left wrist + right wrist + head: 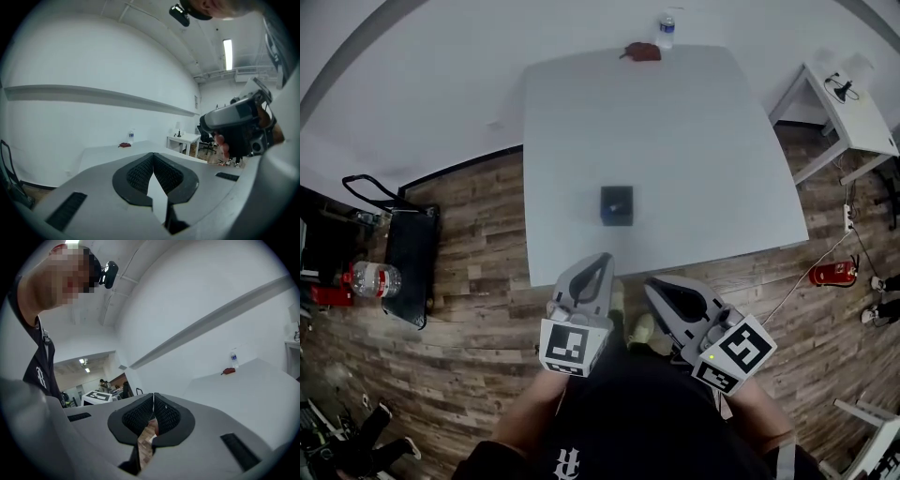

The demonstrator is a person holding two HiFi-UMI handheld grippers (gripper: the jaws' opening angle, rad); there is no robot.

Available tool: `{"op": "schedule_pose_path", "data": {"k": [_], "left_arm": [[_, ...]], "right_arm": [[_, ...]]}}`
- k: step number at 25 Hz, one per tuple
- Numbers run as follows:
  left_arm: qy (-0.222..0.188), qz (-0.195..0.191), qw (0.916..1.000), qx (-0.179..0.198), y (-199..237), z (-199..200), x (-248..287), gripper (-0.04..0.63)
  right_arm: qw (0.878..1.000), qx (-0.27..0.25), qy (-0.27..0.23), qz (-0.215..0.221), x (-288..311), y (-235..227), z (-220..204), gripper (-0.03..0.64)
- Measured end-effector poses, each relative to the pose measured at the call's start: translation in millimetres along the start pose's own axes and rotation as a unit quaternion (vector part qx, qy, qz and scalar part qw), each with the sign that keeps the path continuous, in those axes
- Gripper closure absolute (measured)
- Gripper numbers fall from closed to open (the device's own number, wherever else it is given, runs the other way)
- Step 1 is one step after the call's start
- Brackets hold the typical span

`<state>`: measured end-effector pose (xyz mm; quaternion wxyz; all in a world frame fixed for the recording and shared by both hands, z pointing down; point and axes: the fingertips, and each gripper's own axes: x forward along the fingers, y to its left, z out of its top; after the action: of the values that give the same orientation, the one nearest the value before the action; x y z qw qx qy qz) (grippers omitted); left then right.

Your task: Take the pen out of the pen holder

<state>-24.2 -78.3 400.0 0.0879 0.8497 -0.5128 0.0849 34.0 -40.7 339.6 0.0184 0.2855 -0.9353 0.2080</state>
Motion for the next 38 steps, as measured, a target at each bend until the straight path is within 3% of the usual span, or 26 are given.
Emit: {"op": "schedule_pose_path", "data": {"k": [11, 19, 21, 25, 38], "left_arm": [[0.019, -0.016, 0.9997, -0.005, 41, -55, 73, 0.588], [0.066, -0.008, 0.9978, 0.001, 61, -100, 111, 0.586], [0.081, -0.010, 0.9966, 0.008, 61, -115, 120, 0.542], [0.109, -0.008, 0.9938, 0.017, 61, -141, 129, 0.489], [0.122, -0.005, 0.9923, 0.021, 68, -170, 135, 0.491]], "right_arm": [[0.997, 0.018, 0.060, -0.033, 44, -51, -7, 0.601], [0.995, 0.049, 0.082, -0.039, 75, -78, -15, 0.601], [0.994, 0.056, 0.086, -0.043, 79, -85, -17, 0.601], [0.992, 0.070, 0.092, -0.057, 83, -99, -21, 0.601], [0.988, 0.081, 0.108, -0.081, 84, -109, -33, 0.601]]}}
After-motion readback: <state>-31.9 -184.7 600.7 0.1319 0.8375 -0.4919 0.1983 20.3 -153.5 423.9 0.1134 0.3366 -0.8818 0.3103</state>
